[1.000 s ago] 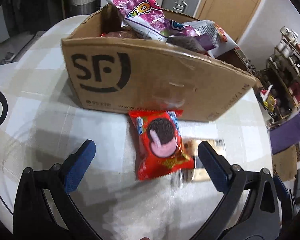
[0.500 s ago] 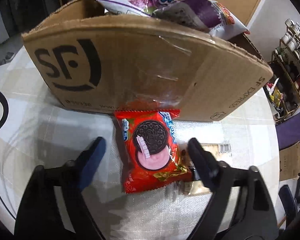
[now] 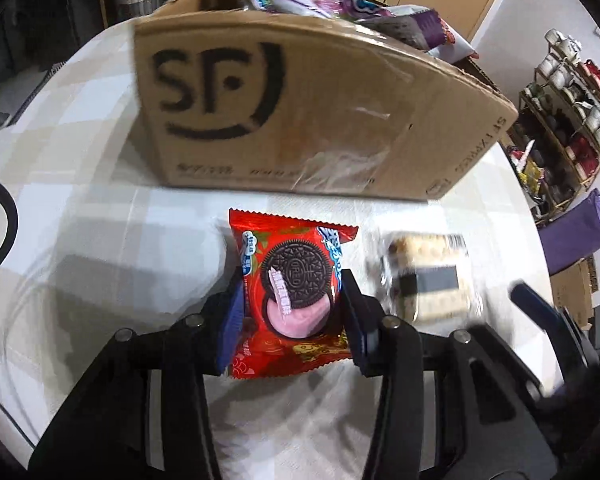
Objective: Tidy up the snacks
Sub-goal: 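Grasp the red Oreo packet with the left gripper while the right grasps the crackers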
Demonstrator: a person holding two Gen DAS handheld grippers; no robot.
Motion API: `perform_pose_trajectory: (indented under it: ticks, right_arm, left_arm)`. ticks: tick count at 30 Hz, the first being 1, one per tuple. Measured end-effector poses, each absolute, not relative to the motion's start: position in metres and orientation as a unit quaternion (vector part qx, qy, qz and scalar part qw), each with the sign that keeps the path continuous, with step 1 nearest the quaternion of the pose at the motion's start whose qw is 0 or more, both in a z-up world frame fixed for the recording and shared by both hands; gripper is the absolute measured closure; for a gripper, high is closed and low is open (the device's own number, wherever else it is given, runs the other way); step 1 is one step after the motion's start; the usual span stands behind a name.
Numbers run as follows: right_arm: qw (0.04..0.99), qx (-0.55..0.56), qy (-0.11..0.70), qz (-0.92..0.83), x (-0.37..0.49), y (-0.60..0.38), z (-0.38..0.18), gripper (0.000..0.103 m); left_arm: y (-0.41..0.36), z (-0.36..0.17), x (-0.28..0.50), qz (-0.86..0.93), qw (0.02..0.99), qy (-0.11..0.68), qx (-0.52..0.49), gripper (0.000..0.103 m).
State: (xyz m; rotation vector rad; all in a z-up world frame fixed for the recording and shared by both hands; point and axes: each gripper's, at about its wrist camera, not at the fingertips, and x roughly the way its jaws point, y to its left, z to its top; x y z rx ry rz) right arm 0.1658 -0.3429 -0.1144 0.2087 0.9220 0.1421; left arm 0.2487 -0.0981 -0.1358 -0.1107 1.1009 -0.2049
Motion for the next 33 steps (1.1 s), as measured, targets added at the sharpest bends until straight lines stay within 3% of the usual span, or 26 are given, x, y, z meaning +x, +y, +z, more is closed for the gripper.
perform_pose_trajectory:
  ticks: [13,16,23,33]
  right_arm:
    - [0.872,0.032,0.486,0.043,0.208,-0.308,-0.139,0.001]
    - [0.872,-0.015,0.488,0.033,0.207,-0.297,-0.141,0.007]
    - [0.877,-0.021,0.477,0.055,0.197,-0.293,-0.136,0.032]
    - [0.874,0.027,0.475,0.102,0.174,-0.303,-0.126,0.039]
  left_arm:
    - [-0.056,-0.13,0.244,-0.125,0.85,0.506,-0.083,0.062]
    - [-0.048,-0.124,0.238,-0.133,0.852,0.5,-0.084,0.062]
    - [-0.039,-0.126,0.228,-0.146,0.845,0.503,-0.109,0.062]
    - [-0.023,-0.134,0.184,-0.146,0.848,0.5,-0.1,0.062]
